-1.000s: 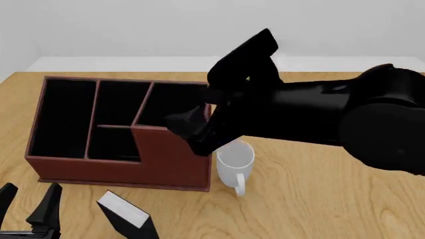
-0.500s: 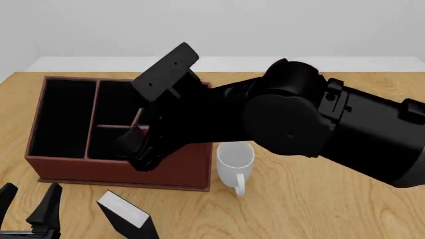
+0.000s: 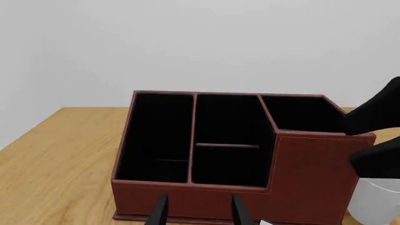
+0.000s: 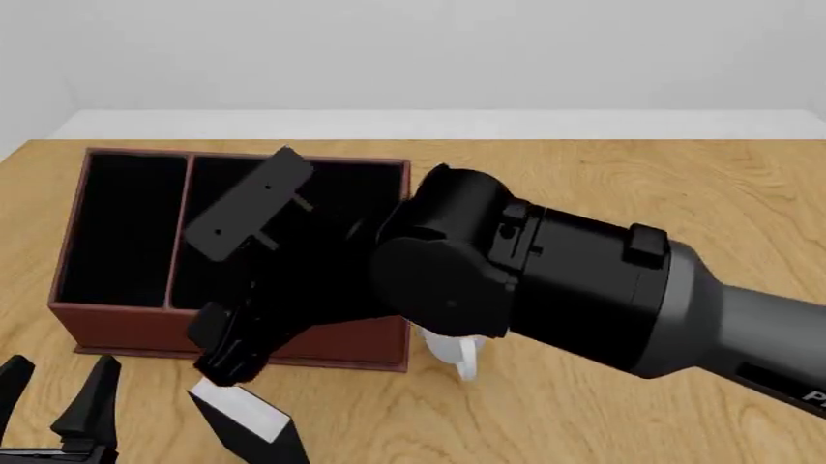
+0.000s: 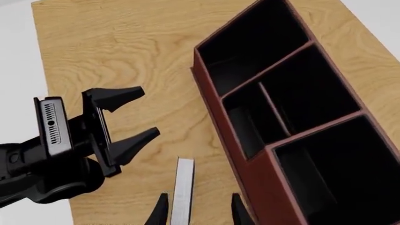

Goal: Pick up the book and place it in the front compartment of the caddy.

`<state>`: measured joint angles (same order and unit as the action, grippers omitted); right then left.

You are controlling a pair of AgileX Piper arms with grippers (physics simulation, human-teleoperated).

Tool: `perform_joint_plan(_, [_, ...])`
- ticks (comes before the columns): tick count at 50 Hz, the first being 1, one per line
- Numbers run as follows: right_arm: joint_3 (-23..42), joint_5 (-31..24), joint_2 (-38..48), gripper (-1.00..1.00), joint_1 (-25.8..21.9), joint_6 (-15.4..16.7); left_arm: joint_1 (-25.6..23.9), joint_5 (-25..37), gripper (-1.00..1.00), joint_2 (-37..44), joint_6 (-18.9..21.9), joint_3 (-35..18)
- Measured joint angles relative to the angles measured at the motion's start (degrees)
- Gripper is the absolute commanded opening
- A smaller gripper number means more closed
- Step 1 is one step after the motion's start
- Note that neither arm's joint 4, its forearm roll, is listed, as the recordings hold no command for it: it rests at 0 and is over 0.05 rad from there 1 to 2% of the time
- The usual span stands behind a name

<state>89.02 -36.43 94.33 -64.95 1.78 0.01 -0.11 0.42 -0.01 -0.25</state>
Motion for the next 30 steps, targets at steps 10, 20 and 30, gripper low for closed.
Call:
perform_joint_plan(10, [-0.5, 0.1, 1.6, 1.00, -1.6, -1.6, 0.0, 0.0, 1.00, 0.0, 0.0, 0.0])
perform_joint_plan(20, [-1.2, -0.1, 3.2, 1.00, -3.0, -3.8, 0.0, 0.0, 1.00, 0.0, 0.0, 0.0])
perform_joint_plan(30, [-1.7, -0.5, 4.7, 1.00, -3.9, -5.3, 0.0, 0.0, 1.00, 0.0, 0.0, 0.0])
